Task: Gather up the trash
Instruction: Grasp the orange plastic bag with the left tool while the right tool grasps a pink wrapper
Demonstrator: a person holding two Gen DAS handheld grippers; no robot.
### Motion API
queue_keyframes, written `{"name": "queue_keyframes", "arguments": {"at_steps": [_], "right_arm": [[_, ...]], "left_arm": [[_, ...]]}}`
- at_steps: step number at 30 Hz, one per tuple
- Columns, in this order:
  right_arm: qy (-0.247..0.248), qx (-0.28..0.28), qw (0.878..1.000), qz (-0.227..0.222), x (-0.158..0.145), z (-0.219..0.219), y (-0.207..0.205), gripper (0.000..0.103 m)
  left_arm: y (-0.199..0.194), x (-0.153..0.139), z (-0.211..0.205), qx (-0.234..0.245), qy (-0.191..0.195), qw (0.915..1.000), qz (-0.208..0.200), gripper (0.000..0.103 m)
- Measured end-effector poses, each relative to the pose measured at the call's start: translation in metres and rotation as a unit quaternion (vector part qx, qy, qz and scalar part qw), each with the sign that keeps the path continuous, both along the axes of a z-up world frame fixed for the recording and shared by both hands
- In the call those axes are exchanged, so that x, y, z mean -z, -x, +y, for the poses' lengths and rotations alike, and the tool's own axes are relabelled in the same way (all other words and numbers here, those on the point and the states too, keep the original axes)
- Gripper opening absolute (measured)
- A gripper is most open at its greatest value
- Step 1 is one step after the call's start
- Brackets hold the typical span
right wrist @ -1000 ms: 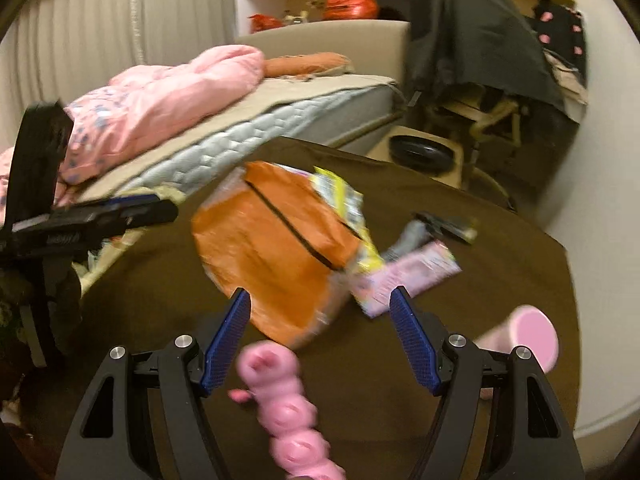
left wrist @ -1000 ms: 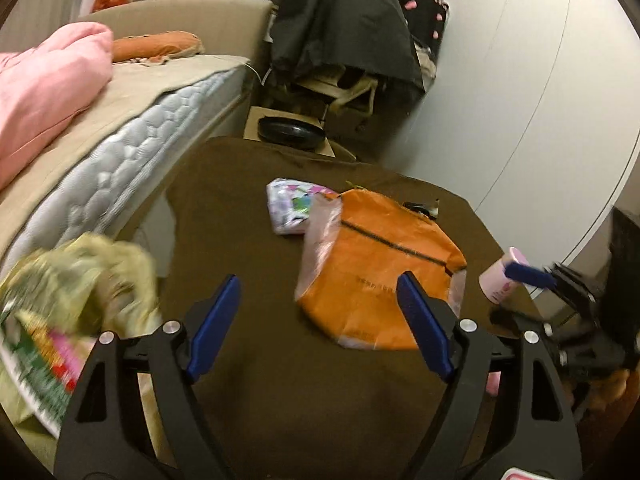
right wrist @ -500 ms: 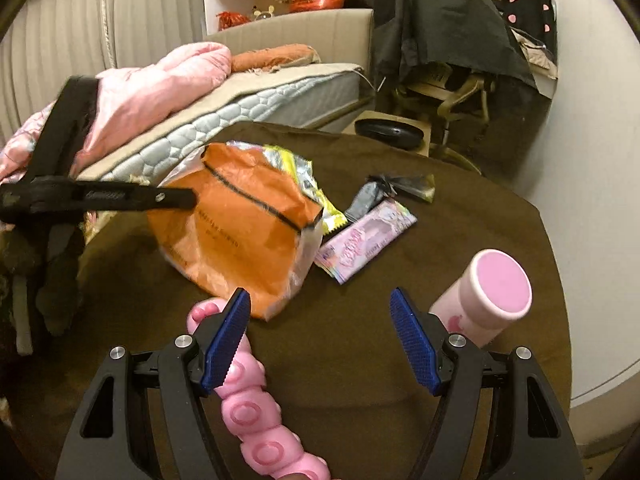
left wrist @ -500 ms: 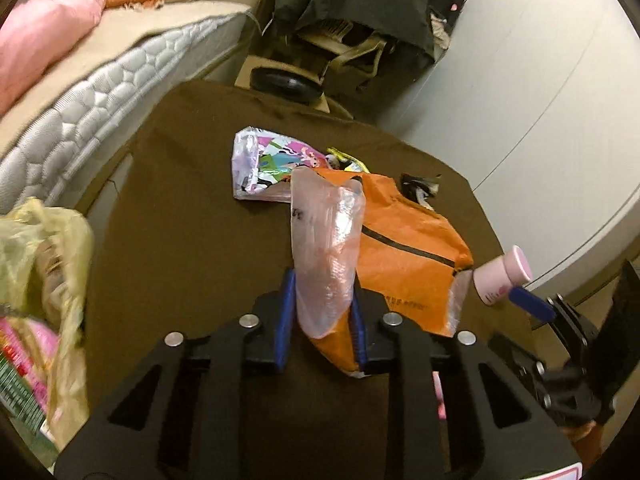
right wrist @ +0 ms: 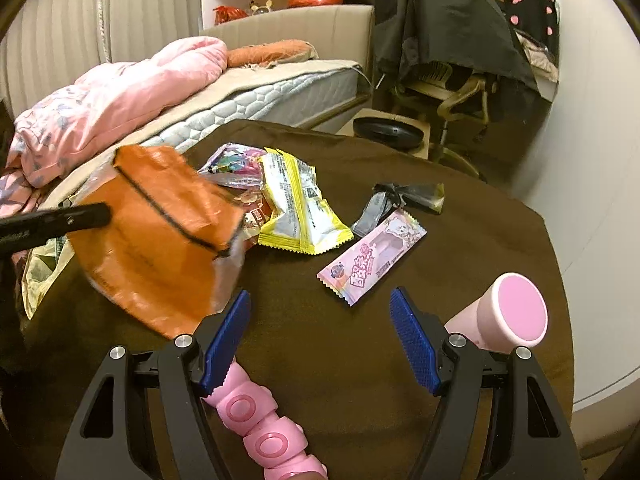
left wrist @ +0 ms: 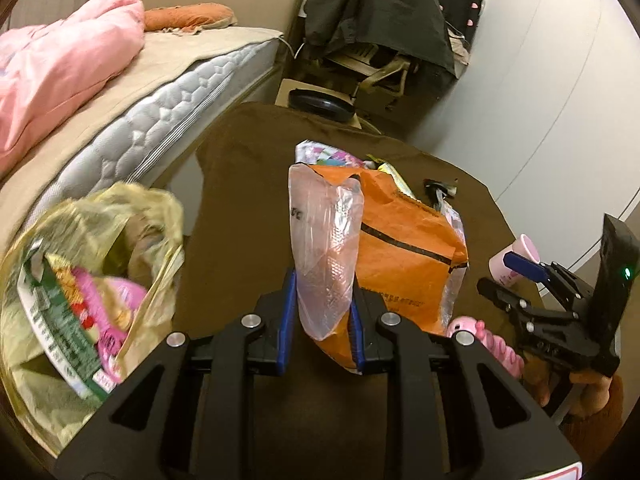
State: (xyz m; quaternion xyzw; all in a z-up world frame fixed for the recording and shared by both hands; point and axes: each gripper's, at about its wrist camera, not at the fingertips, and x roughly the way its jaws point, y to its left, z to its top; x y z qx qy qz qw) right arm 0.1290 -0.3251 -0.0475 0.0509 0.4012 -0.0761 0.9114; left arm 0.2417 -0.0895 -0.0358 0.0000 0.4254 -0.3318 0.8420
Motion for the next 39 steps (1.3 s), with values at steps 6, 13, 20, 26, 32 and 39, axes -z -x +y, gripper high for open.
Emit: {"name": "queue_keyframes", "arguments": {"at_steps": [6,13,20,26,32,39], "right_arm": [[-0.039,0.040,0.998,-0.001,0.001,-0.018,-0.011,0.068],[-0.032,0.068,0.997,0.032,0.014,-0.030,-0.059,0.056],[-0.037,0.089,0.992,0.087,0.032,-0.048,-0.081,0.045],[-0.031,0.059,0.994,0.083,0.030,-0.041,-0.064,0.028],[-0.037,0.038,0.997,0.049,0.015,-0.030,-0.031,0.012],[-0.041,0.025,0.999,0.015,-0.009,-0.023,-0.002,0.010]], "left_arm": [[0.020,0.010,0.026,-0.006,0.010,0.9998,0.019,0.022],[0.036,0.017,0.038,0.013,0.002,0.9997,0.019,0.028],[0.044,0.003,0.047,0.027,0.029,0.9991,-0.014,0.050],[0.037,-0.015,0.051,0.020,0.040,0.9969,-0.066,0.056],[0.009,-0.021,0.018,0.063,0.003,0.9921,-0.108,0.057],[-0.023,0.006,-0.022,0.101,-0.035,0.9926,-0.059,0.057]]}}
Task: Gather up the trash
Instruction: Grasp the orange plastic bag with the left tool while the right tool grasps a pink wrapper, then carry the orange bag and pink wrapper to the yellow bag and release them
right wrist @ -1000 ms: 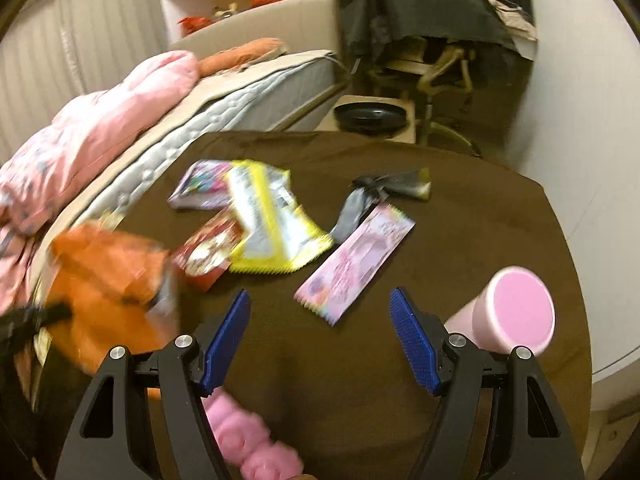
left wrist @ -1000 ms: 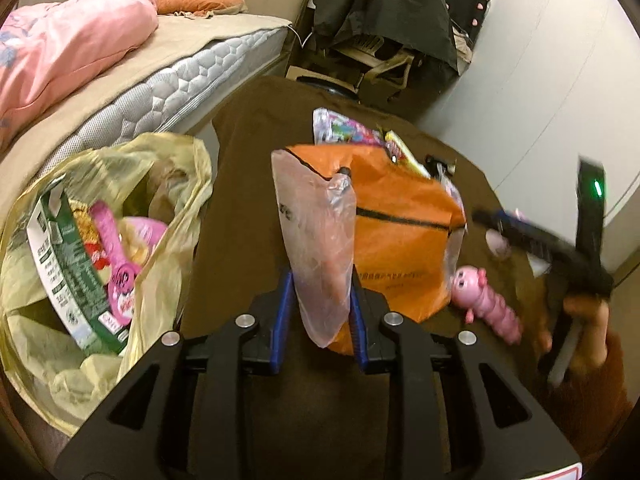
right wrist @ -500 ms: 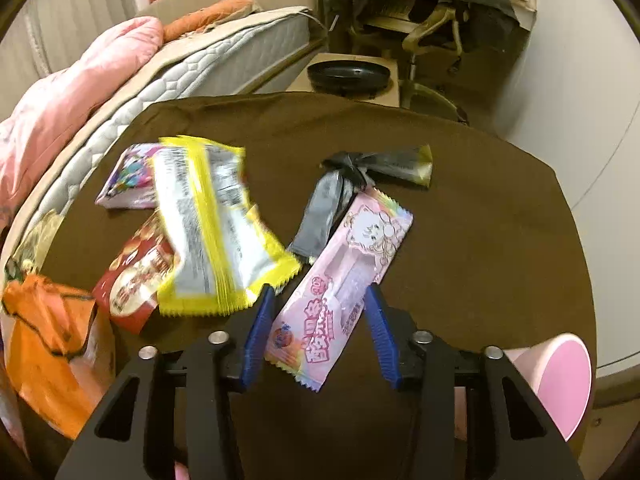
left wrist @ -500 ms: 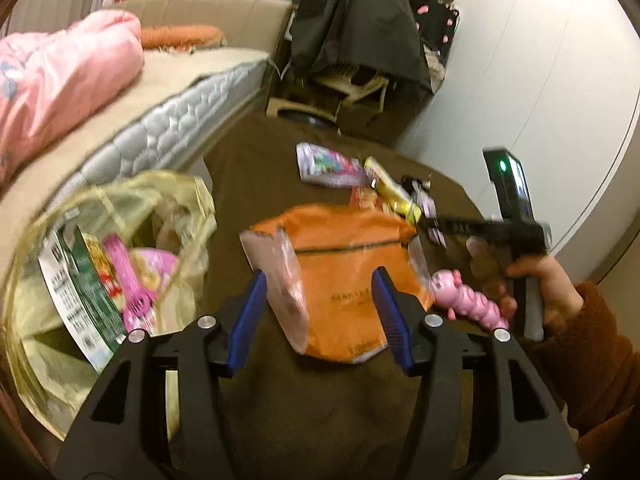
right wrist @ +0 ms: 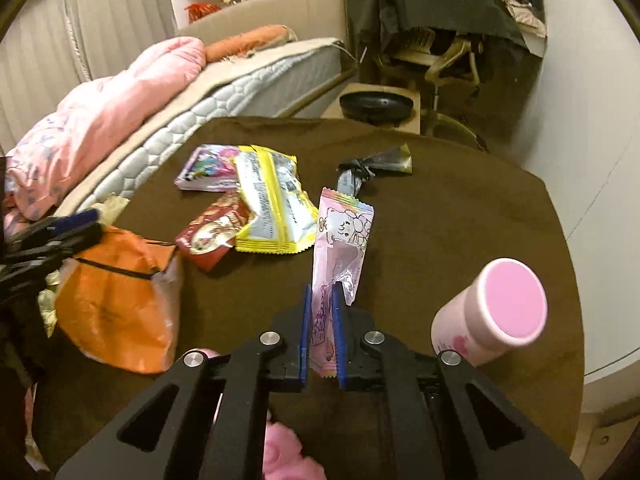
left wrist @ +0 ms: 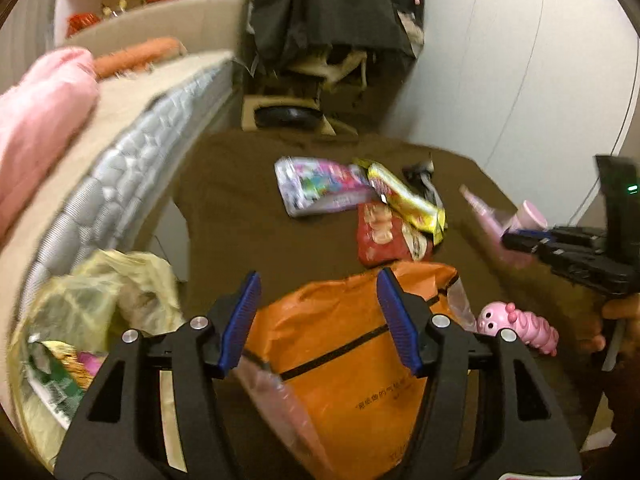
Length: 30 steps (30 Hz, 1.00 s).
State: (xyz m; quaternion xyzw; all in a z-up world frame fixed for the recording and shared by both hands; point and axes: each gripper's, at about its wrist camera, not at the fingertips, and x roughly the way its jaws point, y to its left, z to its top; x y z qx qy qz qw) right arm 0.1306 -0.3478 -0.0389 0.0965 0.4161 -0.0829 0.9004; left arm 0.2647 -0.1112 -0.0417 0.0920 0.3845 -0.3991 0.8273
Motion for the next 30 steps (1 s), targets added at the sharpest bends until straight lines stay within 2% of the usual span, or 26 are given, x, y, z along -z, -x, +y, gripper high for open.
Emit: {"name": "queue_keyframes", "arguments": {"at_steps": [4,8,10,11,12,17,22,23,24,30], "right_arm": [[0.000,-0.005,1.000,-0.005,-0.005,-0.002,0.007,0.010],[-0.001,-0.017,1.000,0.012,0.007,-0.005,0.007,0.011],[0.012,-0.024,0.999,0.028,0.016,-0.003,0.006,0.024],[0.017,-0.027,0.999,0.029,0.019,-0.002,0.008,0.041],[0.017,-0.030,0.999,0.026,0.020,-0.002,0.010,0.048],[0.014,-0.014,0.999,0.028,0.028,-0.011,0.006,0.048],[-0.010,-0.009,0.999,0.046,0.042,-0.022,-0.012,0.047],[-0.005,-0.008,0.999,0.048,0.044,-0.022,-0.014,0.041],[0.003,-0.014,0.999,0.045,0.044,-0.020,-0.014,0.023],[0.022,-0.031,0.999,0.028,0.027,-0.007,-0.004,0.014]], "left_arm": [[0.016,0.008,-0.002,0.022,-0.024,0.9990,0.032,0.057],[0.050,0.004,0.005,0.068,-0.037,0.9959,0.048,0.057],[0.064,-0.001,0.009,0.084,-0.039,0.9946,0.047,0.057],[0.069,-0.004,0.010,0.090,-0.038,0.9943,0.044,0.057],[0.075,-0.009,0.013,0.095,-0.035,0.9941,0.037,0.058],[0.074,-0.020,0.009,0.099,-0.033,0.9944,0.019,0.062],[0.062,-0.005,-0.004,0.093,-0.061,0.9932,0.033,0.062],[0.062,-0.002,-0.006,0.095,-0.066,0.9926,0.036,0.062],[0.062,0.001,-0.007,0.098,-0.073,0.9918,0.040,0.062],[0.067,0.016,-0.003,0.096,-0.091,0.9892,0.062,0.061]]}}
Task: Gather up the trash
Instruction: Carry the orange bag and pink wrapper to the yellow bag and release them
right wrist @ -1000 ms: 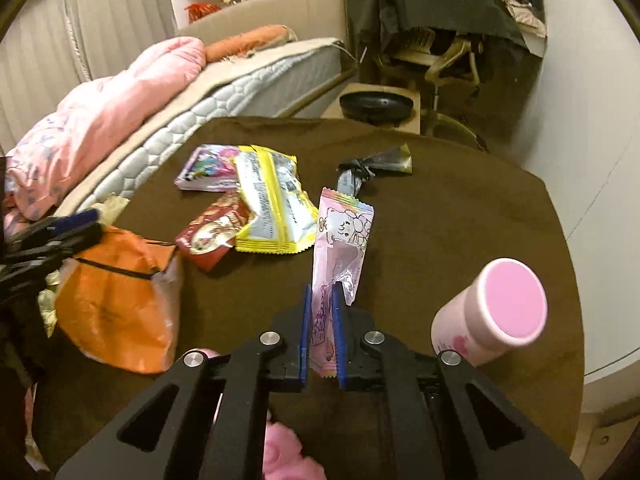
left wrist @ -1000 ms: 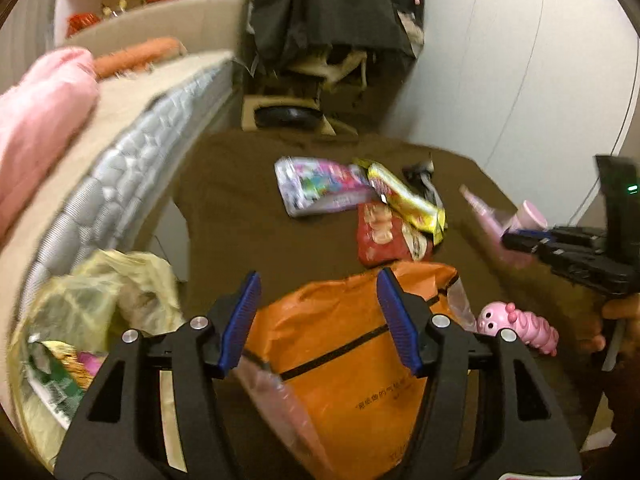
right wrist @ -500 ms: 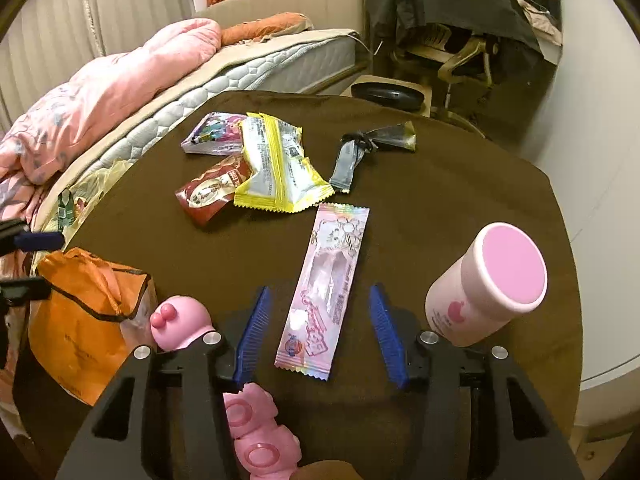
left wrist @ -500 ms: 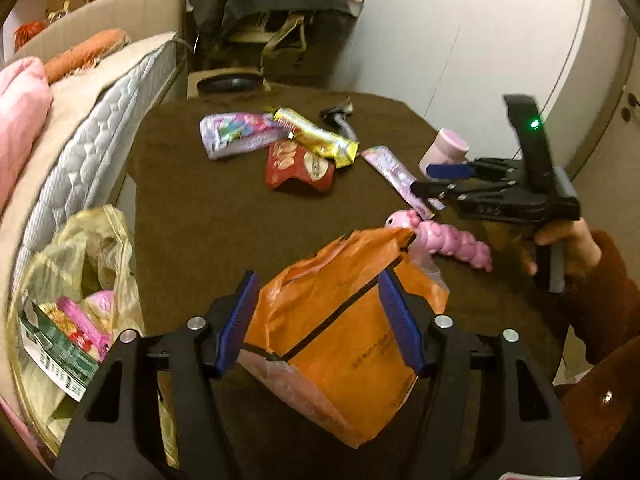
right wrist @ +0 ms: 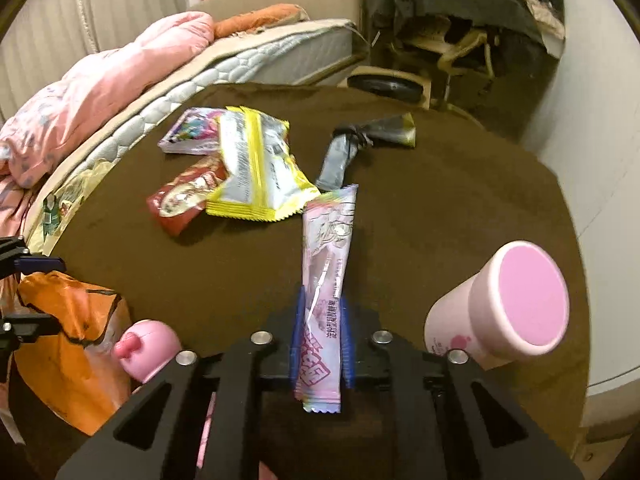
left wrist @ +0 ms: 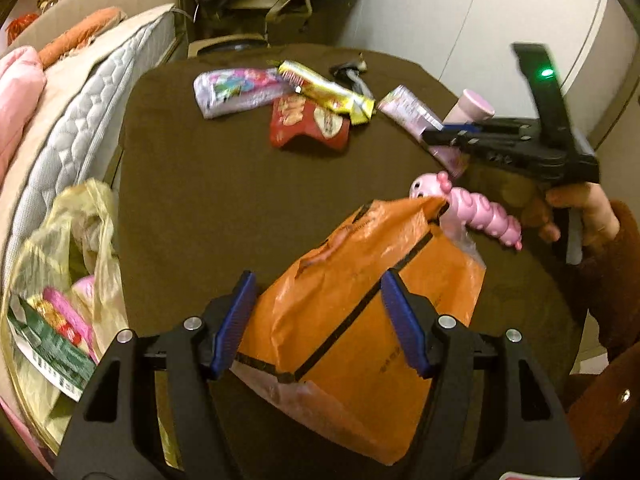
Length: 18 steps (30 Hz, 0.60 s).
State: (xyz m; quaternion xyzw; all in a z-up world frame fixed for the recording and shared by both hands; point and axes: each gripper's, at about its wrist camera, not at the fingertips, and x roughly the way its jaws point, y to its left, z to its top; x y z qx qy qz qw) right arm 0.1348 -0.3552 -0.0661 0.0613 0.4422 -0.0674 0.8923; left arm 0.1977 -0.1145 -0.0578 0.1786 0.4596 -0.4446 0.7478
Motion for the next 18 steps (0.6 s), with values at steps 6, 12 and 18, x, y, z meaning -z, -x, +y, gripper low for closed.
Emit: {"name": "queue_keyframes", "arguments": {"at_steps": [6,12,18], "right_arm": [[-0.001,-0.013,0.999,-0.035,-0.029,0.015,0.015,0.014],[0.004,-0.048,0.996,-0.081,-0.066,0.045,0.024,0.014],[0.005,-0.088,0.988,-0.129,-0.102,0.084,0.026,0.014]], "left_arm": [[0.008,0.005,0.014,-0.030,0.026,0.9989,0.026,0.027],[0.023,-0.014,0.039,-0.078,0.071,0.9944,-0.005,0.014],[0.021,-0.063,0.082,-0.140,0.111,0.9801,-0.087,0.014]]}}
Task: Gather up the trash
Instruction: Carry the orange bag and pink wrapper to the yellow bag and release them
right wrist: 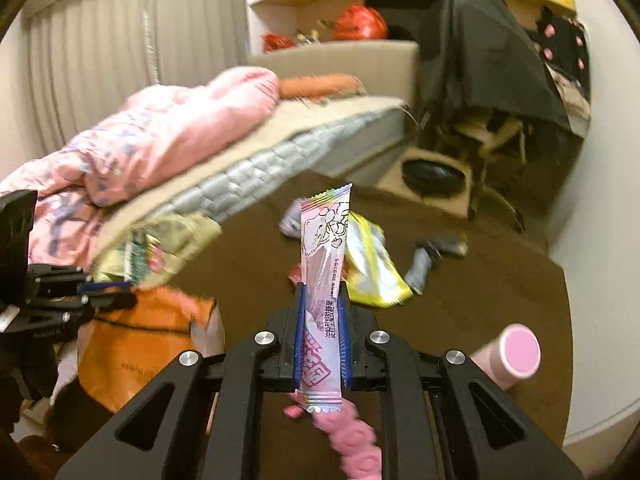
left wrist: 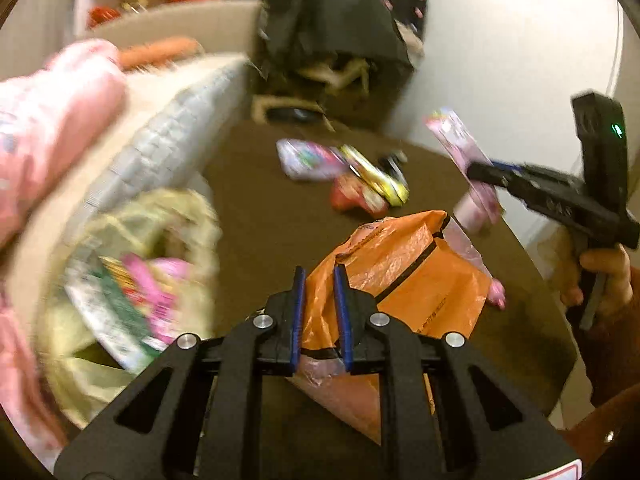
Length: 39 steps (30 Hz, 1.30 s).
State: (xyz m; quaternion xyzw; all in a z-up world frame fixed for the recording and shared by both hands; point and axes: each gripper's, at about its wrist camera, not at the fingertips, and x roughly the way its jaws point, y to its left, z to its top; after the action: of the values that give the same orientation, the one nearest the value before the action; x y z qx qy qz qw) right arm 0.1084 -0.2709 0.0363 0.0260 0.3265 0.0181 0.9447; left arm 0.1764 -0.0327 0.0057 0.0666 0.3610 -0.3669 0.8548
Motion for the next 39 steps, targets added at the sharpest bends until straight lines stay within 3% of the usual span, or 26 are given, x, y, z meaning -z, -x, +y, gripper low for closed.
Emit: {"name": "queue_keyframes", "arguments": {"at_steps": [3,8,14,27,34,39], "right_arm": [[-0.004,-0.028,0.999,-0.019,-0.015,0.024,-0.003,0.014],[0.007,-0.073,0.997,-0.030,-0.029,0.069,-0.018,0.014],[-0.005,-0.127,0.992,-0.025,-0.030,0.118,-0.043,0.014],[-0.008,-0.203,0.979,0.021,0.005,0.193,-0.099,0.014],[-0.030,-0.222,0.974,0.031,0.022,0.205,-0.138,0.014],[-0.061,-0.241,0.966,0.073,0.049,0.207,-0.172,0.014]], "left_arm": [[-0.004,-0.020,0.027,-0.054,-0.001,0.9977,-0.041,0.014],[-0.015,-0.035,0.078,-0.141,-0.006,0.9873,-0.072,0.014],[-0.017,-0.039,0.114,-0.182,-0.004,0.9795,-0.087,0.014],[-0.049,-0.009,0.173,-0.242,0.003,0.9691,-0.049,0.014],[-0.081,0.001,0.185,-0.287,0.043,0.9559,-0.041,0.014],[-0.103,0.036,0.164,-0.278,0.029,0.9602,-0.002,0.014]]}}
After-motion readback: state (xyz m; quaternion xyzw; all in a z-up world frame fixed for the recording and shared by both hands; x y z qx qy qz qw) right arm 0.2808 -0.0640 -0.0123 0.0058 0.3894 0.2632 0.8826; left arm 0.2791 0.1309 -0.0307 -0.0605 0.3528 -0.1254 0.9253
